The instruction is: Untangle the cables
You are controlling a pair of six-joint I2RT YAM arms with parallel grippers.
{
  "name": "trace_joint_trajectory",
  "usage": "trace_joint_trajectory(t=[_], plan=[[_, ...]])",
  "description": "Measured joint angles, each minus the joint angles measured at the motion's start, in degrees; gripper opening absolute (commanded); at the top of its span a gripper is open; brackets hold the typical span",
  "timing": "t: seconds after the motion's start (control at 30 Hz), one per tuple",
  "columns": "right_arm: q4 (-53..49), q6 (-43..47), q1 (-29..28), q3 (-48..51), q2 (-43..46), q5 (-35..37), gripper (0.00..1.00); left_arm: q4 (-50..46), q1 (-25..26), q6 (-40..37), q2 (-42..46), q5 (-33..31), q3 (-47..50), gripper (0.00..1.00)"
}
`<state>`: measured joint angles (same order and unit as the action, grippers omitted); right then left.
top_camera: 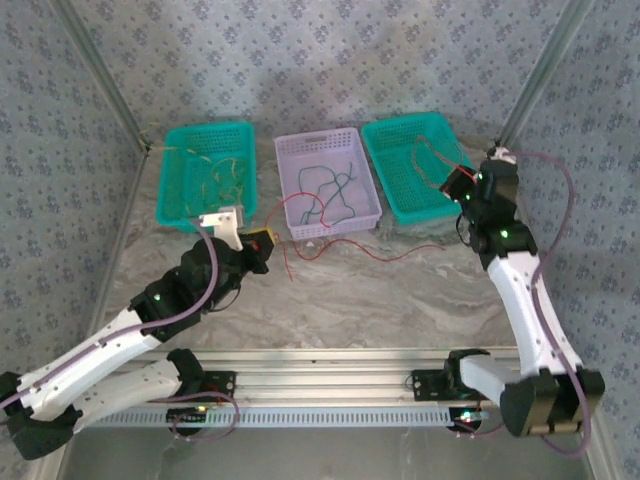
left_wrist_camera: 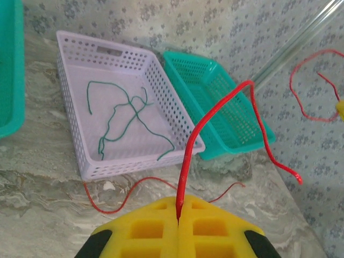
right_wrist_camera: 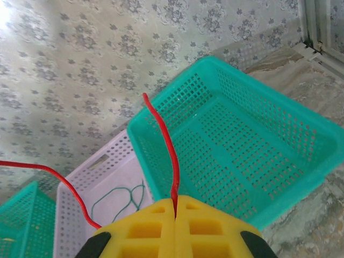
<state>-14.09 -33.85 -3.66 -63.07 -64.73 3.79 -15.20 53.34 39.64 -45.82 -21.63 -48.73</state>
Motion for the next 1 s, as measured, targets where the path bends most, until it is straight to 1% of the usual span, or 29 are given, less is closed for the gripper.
trace_joint_trajectory(t=[0.27, 0.37, 0.57, 0.73, 0.8, 0.93, 1.0], plan=[[2.99, 3.37, 1.44, -8.55, -16.31, 1.99, 0.00, 1.46, 1.49, -1.60, -5.99, 2.58, -4.57, 0.00], [2.93, 3.65, 1.84, -12.20, -22.43, 1.64, 0.00, 2.58, 2.32, -2.19, -8.55, 3.06, -6.45, 0.00], [0.13, 4.37, 1.90, -20.04, -35.74, 0.24, 0.00, 3.67, 3.37, -3.69, -14.29, 4.33, -11.47, 0.00], [-4.50, 5.07, 1.64, -24.15, -42.53, -0.68, 0.00, 5.07, 3.63, -5.16, -19.08, 5.44, -16.74, 0.00], [-5.49, 5.33, 1.49, -24.70, -43.95, -0.61, 0.09, 5.22, 3.67, -5.81, -21.07, 5.86, -18.97, 0.00], [-6.62, 5.81, 1.31, -24.39, -44.11, -0.68, 0.23, 5.66, 3.67, -7.56, -25.51, 6.51, -23.61, 0.00], [-5.99, 6.01, 1.31, -23.61, -43.78, -0.85, 0.33, 5.81, 3.67, -8.74, -27.76, 6.99, -26.05, 0.00]])
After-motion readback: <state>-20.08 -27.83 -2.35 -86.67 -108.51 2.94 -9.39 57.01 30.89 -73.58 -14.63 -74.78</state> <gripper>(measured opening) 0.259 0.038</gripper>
